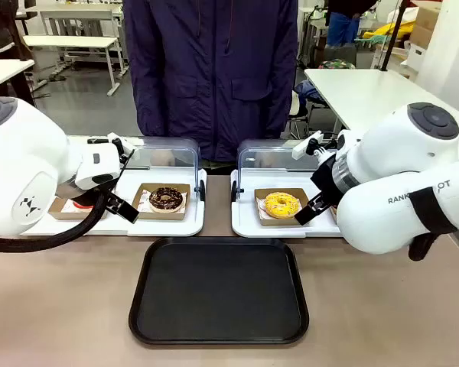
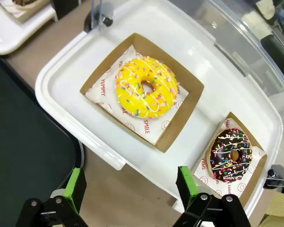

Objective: Move the third donut from the left to the tray.
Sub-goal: Pick up the Paper togo box containing the Donut indicated by the person and place it on the Handle tray.

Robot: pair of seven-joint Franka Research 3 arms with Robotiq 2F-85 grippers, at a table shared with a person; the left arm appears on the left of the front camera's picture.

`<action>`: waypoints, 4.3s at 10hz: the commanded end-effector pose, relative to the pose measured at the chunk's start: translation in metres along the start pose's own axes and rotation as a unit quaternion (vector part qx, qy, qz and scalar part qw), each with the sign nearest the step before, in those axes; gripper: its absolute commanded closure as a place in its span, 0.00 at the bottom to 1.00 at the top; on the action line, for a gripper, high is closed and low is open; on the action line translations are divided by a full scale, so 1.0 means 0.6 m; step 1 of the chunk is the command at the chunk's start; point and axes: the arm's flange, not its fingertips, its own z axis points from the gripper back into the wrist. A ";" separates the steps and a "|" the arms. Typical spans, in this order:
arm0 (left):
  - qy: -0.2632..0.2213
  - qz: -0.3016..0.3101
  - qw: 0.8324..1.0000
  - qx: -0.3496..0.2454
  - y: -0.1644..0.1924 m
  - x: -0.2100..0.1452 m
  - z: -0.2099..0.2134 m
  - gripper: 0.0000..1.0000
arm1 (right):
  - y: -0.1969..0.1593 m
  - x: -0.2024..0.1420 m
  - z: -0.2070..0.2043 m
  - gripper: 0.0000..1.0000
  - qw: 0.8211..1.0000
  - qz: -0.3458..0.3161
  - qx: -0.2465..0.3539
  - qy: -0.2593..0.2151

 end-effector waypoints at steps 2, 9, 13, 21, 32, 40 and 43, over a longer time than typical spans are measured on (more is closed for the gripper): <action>0.000 0.000 1.000 0.000 0.000 0.000 0.000 0.00 | 0.000 0.000 0.000 0.00 1.000 0.000 0.000 0.000; 0.000 0.000 1.000 0.000 0.000 0.000 0.000 0.00 | 0.000 0.000 0.000 0.00 1.000 0.000 0.000 0.000; -0.017 0.029 0.995 -0.094 0.101 0.089 0.109 0.00 | -0.085 0.083 0.107 0.00 0.998 -0.033 0.046 -0.021; -0.124 -0.120 0.938 -0.301 0.480 -0.050 0.209 0.00 | -0.438 -0.113 0.299 0.00 0.962 0.001 0.196 -0.189; -0.289 -0.162 0.906 -0.264 0.521 -0.241 0.210 0.00 | -0.475 -0.297 0.300 0.00 0.926 0.043 0.201 -0.318; -0.268 -0.163 0.907 -0.282 0.519 -0.227 0.202 0.00 | -0.476 -0.295 0.297 0.00 0.930 0.026 0.205 -0.304; -0.268 -0.163 0.907 -0.282 0.519 -0.227 0.202 0.00 | -0.476 -0.295 0.297 0.00 0.930 0.026 0.205 -0.304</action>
